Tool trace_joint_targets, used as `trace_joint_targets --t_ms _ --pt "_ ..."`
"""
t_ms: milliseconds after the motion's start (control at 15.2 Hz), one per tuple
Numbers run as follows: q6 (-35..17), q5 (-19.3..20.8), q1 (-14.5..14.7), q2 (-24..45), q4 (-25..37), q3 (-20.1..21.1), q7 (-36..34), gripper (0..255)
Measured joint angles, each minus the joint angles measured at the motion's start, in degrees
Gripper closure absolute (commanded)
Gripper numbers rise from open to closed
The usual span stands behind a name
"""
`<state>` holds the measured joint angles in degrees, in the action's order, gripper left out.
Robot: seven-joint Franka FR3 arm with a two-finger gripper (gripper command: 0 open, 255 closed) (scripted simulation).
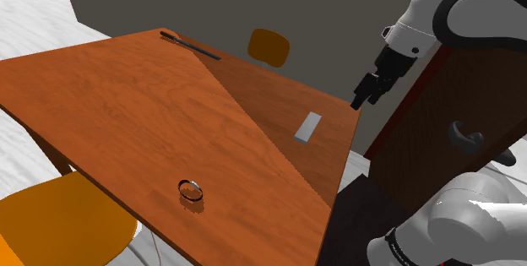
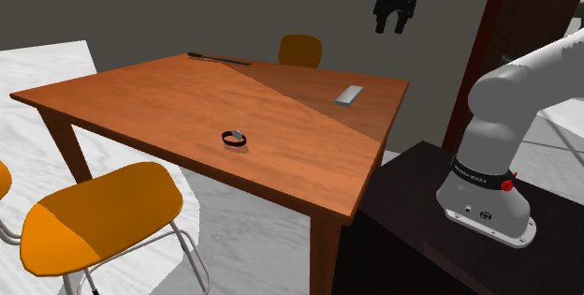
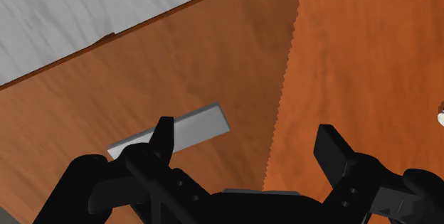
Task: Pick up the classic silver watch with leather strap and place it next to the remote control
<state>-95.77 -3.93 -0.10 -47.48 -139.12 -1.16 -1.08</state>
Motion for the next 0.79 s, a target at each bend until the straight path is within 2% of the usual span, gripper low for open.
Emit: trace_joint_targets --t_ms 264,792 --pt "-1.81 -1.53 1.20 1.91 -0.23 2.29 -1.82 0" --pt "-10.46 -5.75 4.95 12.82 0.94 9.88 -7.34 0"
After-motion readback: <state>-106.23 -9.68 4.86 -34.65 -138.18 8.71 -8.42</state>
